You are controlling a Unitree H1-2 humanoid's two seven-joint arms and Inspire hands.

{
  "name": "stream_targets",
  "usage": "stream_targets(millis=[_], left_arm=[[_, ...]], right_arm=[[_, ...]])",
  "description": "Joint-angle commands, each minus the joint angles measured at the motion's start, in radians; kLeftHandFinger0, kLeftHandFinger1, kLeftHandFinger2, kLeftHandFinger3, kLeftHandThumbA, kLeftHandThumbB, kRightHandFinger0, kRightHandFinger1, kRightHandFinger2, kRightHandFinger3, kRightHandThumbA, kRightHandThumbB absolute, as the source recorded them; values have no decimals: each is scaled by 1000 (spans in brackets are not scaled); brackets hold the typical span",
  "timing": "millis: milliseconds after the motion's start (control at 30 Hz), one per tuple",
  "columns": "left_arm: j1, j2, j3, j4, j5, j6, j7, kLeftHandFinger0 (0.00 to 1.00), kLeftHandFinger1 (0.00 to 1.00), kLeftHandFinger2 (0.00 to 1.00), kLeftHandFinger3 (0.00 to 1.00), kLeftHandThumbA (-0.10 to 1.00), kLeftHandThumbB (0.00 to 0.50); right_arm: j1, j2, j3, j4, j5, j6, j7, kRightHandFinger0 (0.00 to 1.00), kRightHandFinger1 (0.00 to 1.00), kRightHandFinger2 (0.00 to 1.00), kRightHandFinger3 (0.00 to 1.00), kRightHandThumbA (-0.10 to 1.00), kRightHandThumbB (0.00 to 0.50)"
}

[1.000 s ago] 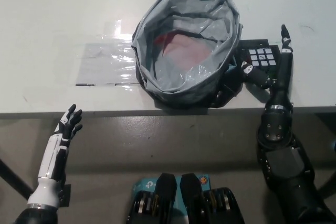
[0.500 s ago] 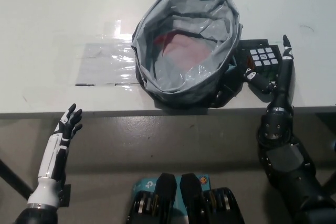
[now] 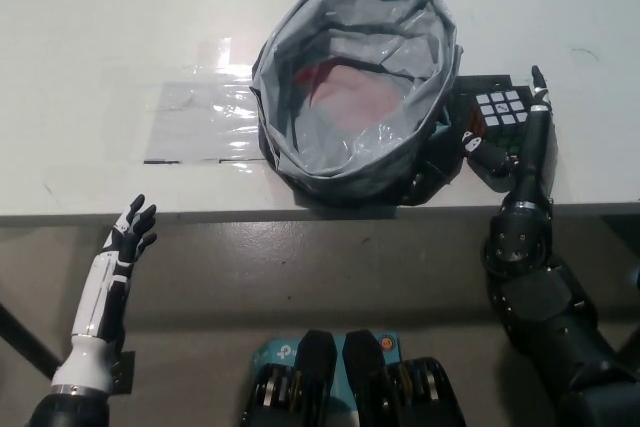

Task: Use the right hand to pick up a rubix's cube and place it into a plastic bag and lift the bag

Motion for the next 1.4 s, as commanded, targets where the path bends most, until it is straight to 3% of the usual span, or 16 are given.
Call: stream_targets(millis=[0, 100, 200, 267, 300, 367, 400, 433, 467, 567, 667, 700, 800, 1133, 1233, 1367], left_arm=[[-28, 21, 11, -19, -16, -47, -4, 1000, 1000, 1000, 1000, 1000, 217], [-30, 21, 12, -20, -16, -41, -3, 1000, 1000, 1000, 1000, 1000, 230], [-31, 21, 13, -21, -15, -39, -3, 1000, 1000, 1000, 1000, 1000, 225], [-32, 21, 13, -21, -15, -35, -3, 1000, 1000, 1000, 1000, 1000, 222], [-32, 21, 12, -21, -15, -36, -3, 1000, 1000, 1000, 1000, 1000, 222], [-35, 22, 12, -18, -14, -43, -3, 1000, 1000, 1000, 1000, 1000, 223], [-36, 23, 13, -16, -16, -46, -4, 1000, 1000, 1000, 1000, 1000, 223], [-37, 23, 13, -15, -17, -47, -4, 1000, 1000, 1000, 1000, 1000, 224], [-38, 23, 14, -15, -17, -47, -4, 1000, 1000, 1000, 1000, 1000, 224], [-43, 26, 15, -11, -14, -52, -3, 1000, 1000, 1000, 1000, 1000, 217], [-47, 28, 17, -14, -17, -45, -3, 1000, 1000, 1000, 1000, 1000, 216], [-47, 28, 17, -17, -21, -39, -5, 1000, 1000, 1000, 1000, 1000, 214], [-50, 27, 20, -10, -24, -48, -4, 1000, 1000, 1000, 1000, 1000, 207], [-46, 29, 24, -9, -18, -52, -2, 1000, 1000, 1000, 1000, 1000, 190], [-42, 29, 24, -12, -21, -53, -6, 1000, 1000, 1000, 1000, 1000, 172], [-36, 29, 24, -16, -12, -51, -1, 1000, 1000, 1000, 1000, 1000, 177]], right_arm=[[-76, -15, 0, 5, 38, -9, 19, 1000, 1000, 1000, 1000, 872, 432], [-77, -11, -30, 6, 106, -58, 92, 1000, 1000, 1000, 1000, 775, 395], [-79, 4, -105, -1, 222, -103, 157, 1000, 1000, 1000, 1000, 580, 382], [-87, 11, -164, -11, 298, -44, 210, 696, 803, 1000, 1000, 461, 345], [-92, 11, -180, -5, 311, -30, 217, 525, 645, 877, 1000, 302, 324], [-107, 7, -213, 24, 335, 17, 229, 377, 479, 637, 730, 7, 287], [-112, 2, -226, 47, 341, 24, 238, 222, 355, 546, 640, -92, 282], [-116, -2, -236, 67, 344, 24, 246, 63, 191, 367, 468, -98, 267], [-116, -4, -240, 73, 346, 23, 250, 13, 163, 435, 526, -100, 264], [-117, -18, -242, 124, 339, -12, 268, 0, 181, 552, 514, -100, 193], [-118, -26, -231, 153, 338, -34, 290, 0, 234, 645, 597, -100, 178], [-120, -27, -229, 158, 341, -37, 292, 62, 268, 670, 606, -100, 184], [-122, -27, -225, 165, 345, -47, 291, 5, 257, 675, 615, -100, 182], [-130, -19, -288, 159, 438, -68, 320, 1, 332, 767, 677, -100, 173], [-140, -5, -346, 93, 514, -45, 358, 1, 470, 859, 817, -100, 156], [-140, 34, -453, -132, 721, 90, 497, 0, 325, 819, 955, -100, 100]])
